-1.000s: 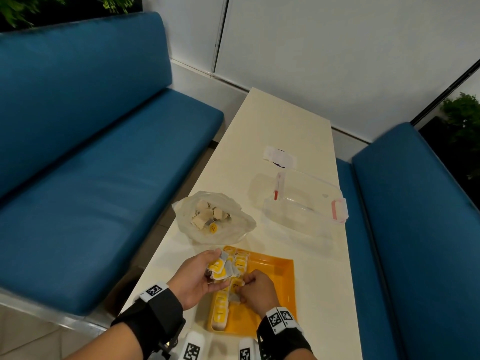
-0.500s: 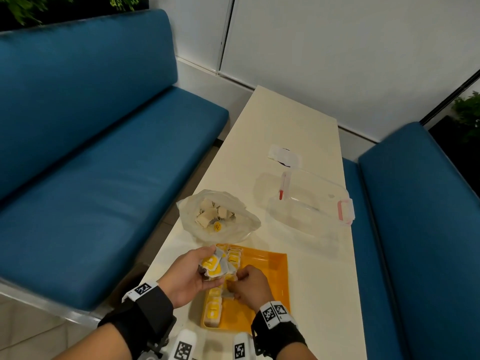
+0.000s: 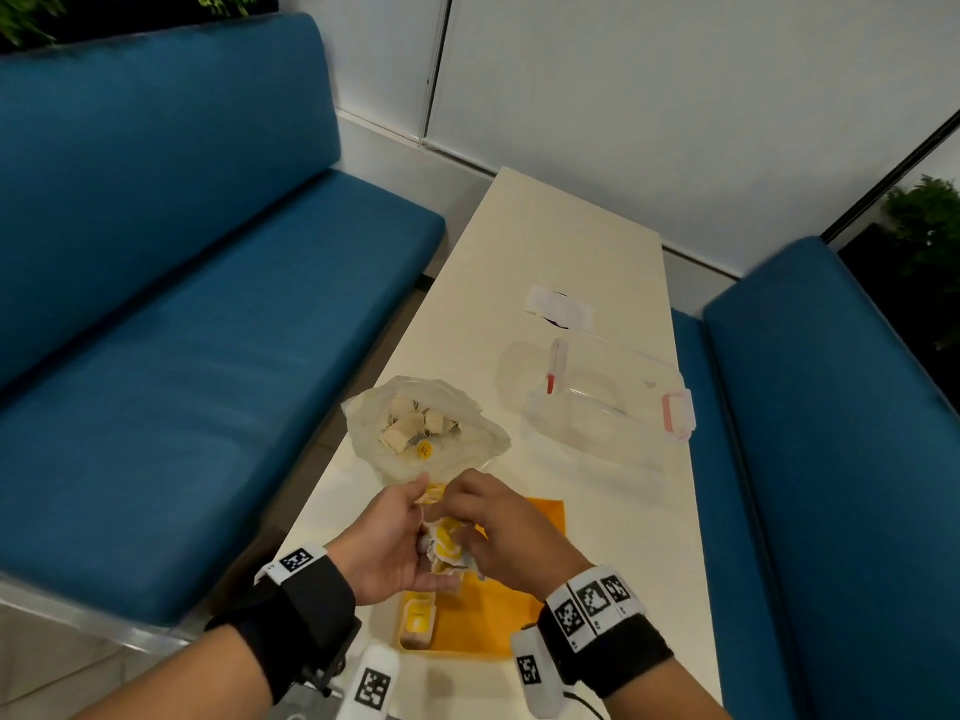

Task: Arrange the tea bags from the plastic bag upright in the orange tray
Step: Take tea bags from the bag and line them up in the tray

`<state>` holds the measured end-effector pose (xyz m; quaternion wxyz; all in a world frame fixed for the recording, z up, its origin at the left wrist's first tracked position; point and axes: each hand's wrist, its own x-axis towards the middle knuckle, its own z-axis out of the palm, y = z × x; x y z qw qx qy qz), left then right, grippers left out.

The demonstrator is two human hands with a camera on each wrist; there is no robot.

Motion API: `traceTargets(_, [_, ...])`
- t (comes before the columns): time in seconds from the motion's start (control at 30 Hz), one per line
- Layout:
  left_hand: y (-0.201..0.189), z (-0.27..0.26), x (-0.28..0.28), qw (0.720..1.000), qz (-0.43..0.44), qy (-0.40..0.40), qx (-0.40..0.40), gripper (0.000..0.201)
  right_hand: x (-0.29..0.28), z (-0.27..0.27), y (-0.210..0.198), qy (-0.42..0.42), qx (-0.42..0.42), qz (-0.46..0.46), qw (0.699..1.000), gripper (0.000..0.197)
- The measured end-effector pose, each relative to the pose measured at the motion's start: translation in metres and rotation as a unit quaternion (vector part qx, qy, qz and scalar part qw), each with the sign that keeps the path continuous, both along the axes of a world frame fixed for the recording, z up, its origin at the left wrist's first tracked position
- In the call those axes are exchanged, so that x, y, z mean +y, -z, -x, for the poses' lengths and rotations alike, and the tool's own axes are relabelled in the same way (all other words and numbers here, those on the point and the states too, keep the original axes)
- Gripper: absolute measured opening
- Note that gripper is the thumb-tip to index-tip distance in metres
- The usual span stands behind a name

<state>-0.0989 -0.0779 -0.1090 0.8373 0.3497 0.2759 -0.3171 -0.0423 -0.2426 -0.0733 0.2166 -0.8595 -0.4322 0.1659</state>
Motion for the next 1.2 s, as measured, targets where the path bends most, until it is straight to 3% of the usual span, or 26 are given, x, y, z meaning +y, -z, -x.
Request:
traceTargets(0.2, [-0.005, 0.000, 0.006, 1.000, -0.007, 0.029, 0.002, 0.071, 0.002, -0.001, -0.001, -0.041, -0.014, 0.031, 0.999, 0.039])
traceTargets(0.4, [-0.002, 0.005, 0.011, 0.999, 0.024, -0.002, -0.037, 0.059, 0.005, -0.004, -0.005, 0.016, -0.011, -0.018, 1.000, 0.023])
traceTargets(0.6, [-0.004, 0.014, 0.012, 0.991, -0.019, -0.006, -0.131, 0.036, -0.003, -0.007, -0.010, 0.073, 0.022, -0.059, 0.995, 0.012])
traceTargets(0.73, [-0.005, 0.015, 0.014, 0.985, -0.049, -0.012, -0.167, 0.037, -0.006, -0.009, -0.007, 0.157, 0.057, -0.082, 0.983, 0.009])
traceTargets(0.97, [-0.004, 0.009, 0.010, 0.977, -0.139, -0.026, -0.158, 0.030, -0.008, -0.010, -0.004, 0.218, 0.126, -0.121, 0.960, 0.027])
traceTargets(1.2, [0.004, 0.008, 0.013, 0.984, -0.118, -0.044, -0.129, 0.033, -0.015, -0.013, -0.012, 0.254, 0.137, -0.122, 0.950, 0.015])
